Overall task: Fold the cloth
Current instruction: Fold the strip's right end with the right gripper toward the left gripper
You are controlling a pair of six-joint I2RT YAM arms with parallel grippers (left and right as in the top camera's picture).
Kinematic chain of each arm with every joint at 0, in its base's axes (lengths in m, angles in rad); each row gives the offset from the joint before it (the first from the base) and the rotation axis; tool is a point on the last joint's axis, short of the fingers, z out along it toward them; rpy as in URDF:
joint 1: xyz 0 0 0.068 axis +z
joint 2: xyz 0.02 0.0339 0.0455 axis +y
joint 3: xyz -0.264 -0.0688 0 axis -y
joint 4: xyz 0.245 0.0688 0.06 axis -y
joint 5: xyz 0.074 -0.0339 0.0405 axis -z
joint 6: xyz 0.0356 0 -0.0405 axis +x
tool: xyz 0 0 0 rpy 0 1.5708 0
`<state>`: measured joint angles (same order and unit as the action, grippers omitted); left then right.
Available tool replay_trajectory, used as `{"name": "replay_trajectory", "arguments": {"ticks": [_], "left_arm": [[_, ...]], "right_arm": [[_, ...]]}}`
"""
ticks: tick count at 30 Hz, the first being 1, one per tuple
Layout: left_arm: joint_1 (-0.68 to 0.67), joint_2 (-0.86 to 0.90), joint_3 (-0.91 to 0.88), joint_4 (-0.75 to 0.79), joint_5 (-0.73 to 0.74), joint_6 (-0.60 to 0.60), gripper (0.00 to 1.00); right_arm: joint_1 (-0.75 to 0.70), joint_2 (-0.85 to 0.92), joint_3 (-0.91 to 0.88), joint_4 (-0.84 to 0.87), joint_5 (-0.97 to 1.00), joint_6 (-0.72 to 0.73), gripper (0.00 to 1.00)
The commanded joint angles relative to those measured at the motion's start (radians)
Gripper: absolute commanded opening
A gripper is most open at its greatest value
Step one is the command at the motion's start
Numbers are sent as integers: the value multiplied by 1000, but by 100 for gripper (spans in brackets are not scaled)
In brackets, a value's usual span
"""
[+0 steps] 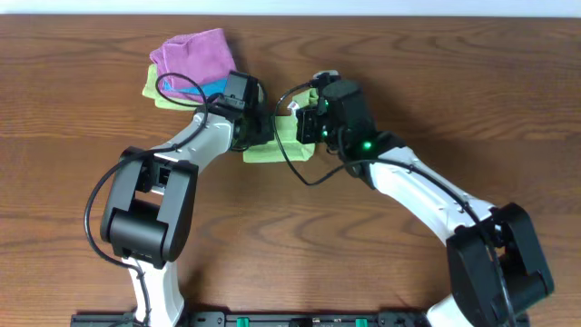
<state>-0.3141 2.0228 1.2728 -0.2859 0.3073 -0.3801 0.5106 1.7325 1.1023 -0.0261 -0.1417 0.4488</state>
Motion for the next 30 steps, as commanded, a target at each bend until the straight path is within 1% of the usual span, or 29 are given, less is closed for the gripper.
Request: {"name": "replay_trajectory", "arguments": {"ticks": [1, 5, 18, 21, 25, 30], "left_arm": [[8, 2, 36, -10, 0, 21, 6], [12, -26, 44, -9, -10, 22, 6], [72, -95, 46, -16, -11, 26, 6], [89, -116, 46, -25, -13, 45, 6], [123, -146, 46, -42, -62, 79, 6], [189, -182, 47, -64, -78, 108, 6]], "right_arm": [[16, -1, 45, -22, -1, -28, 1], [21, 21, 76, -53, -5, -28, 1], [39, 34, 80, -49, 1, -28, 1], [51, 51, 85, -41, -10, -27, 1], [64, 95, 124, -56, -29, -27, 1], [82, 137, 165, -79, -34, -39, 1]]}}
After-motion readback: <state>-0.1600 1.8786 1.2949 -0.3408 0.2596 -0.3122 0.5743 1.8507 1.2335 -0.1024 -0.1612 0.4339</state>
